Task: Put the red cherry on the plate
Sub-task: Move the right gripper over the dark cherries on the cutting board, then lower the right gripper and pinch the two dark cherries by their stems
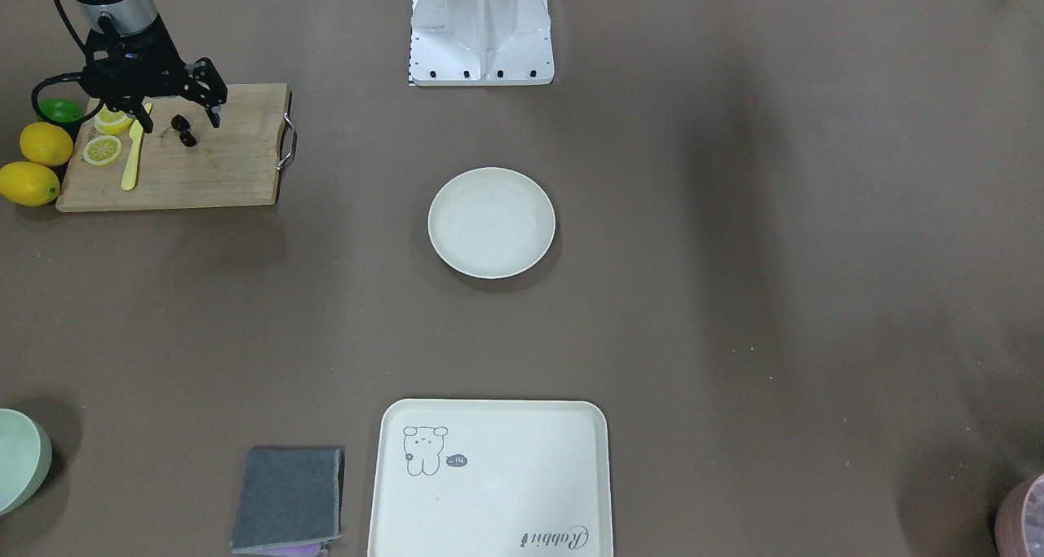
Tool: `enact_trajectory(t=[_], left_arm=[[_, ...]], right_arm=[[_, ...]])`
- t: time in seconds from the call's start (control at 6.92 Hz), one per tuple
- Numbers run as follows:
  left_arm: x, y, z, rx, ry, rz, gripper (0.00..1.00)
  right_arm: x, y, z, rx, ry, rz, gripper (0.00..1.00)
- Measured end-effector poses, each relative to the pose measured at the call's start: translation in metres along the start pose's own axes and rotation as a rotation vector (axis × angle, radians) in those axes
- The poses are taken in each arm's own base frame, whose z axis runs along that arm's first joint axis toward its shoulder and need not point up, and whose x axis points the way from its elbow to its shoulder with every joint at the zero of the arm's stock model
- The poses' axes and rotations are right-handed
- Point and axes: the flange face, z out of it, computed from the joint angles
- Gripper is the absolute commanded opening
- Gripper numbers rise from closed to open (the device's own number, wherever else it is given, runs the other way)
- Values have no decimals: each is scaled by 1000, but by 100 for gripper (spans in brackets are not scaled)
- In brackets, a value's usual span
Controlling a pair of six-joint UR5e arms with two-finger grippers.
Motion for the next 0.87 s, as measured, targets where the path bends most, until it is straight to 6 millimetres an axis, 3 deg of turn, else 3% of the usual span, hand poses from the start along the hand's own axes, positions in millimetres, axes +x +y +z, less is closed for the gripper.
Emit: enact_trajectory(t=[0.58,0.87], left_arm=[[1,0,-1,4,0,2,99],[1,-1,-2,5,0,2,99]], right_arm=[[45,40,37,10,-42,-15,98],[49,51,46,21,-30,-4,90]])
